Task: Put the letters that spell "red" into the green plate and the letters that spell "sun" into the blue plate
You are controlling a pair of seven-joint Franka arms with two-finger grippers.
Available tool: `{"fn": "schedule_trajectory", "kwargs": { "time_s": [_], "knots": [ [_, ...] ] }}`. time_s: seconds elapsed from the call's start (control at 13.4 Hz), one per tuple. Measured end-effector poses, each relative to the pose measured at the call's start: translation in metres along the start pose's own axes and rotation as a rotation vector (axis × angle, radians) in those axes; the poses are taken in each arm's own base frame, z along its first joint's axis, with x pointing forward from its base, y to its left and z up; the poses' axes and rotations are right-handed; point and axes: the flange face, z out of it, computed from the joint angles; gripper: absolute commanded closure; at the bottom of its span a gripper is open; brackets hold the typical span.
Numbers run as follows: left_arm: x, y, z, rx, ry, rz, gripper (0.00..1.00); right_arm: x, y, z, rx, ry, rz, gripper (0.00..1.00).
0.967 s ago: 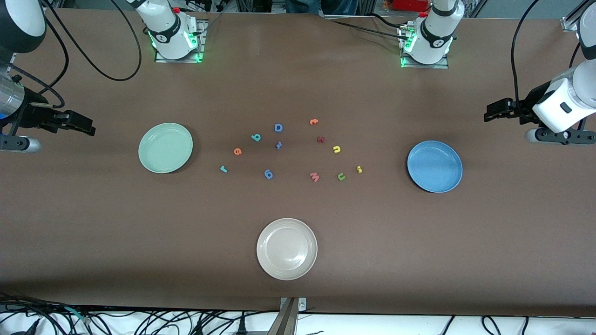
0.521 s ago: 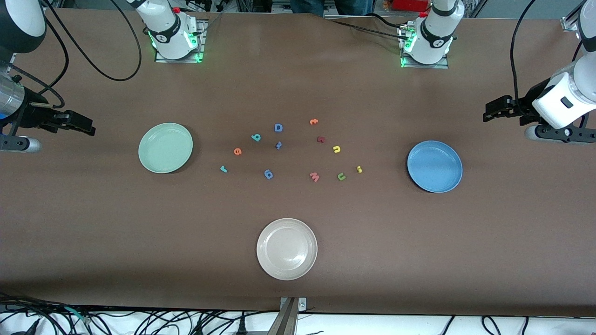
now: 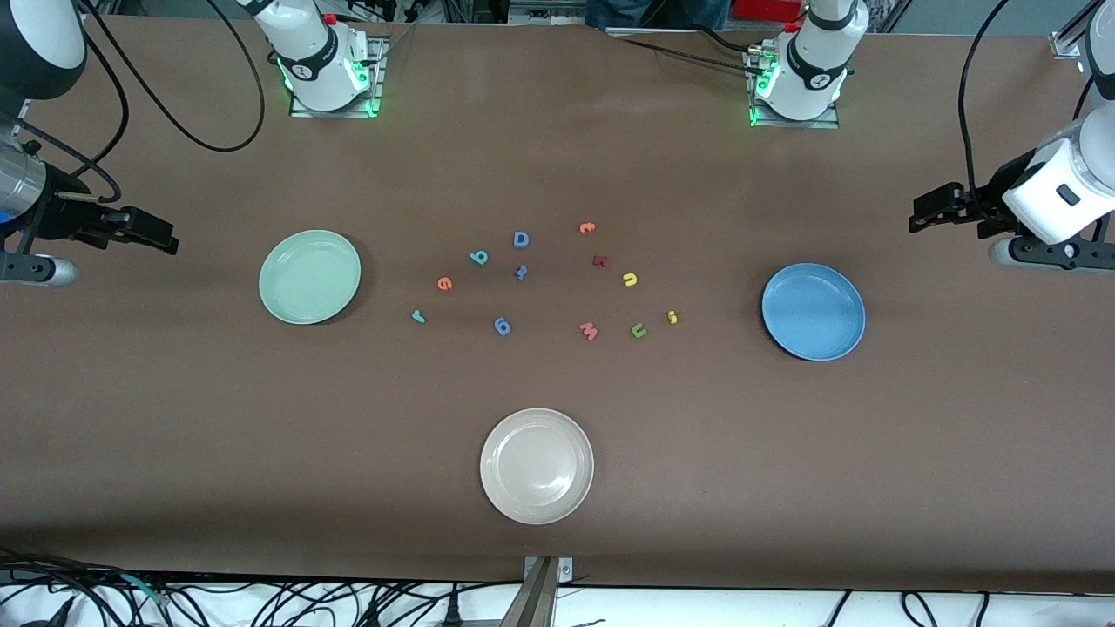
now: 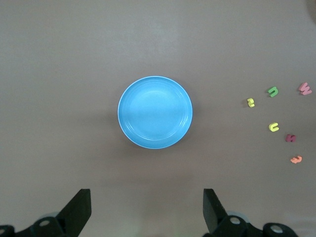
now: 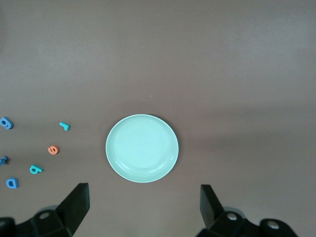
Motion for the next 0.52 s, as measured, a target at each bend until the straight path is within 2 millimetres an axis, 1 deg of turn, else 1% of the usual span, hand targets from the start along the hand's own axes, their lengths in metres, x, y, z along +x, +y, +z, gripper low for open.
{"fn": "schedule_trajectory", "kwargs": {
  "time_s": [0.52],
  "knots": [
    [0.006,-0.0001,0.0085,0.0,-0.01,0.0,0.0,0.0,0.0,0.0001,0.0,0.0,0.0,0.0]
  ]
}}
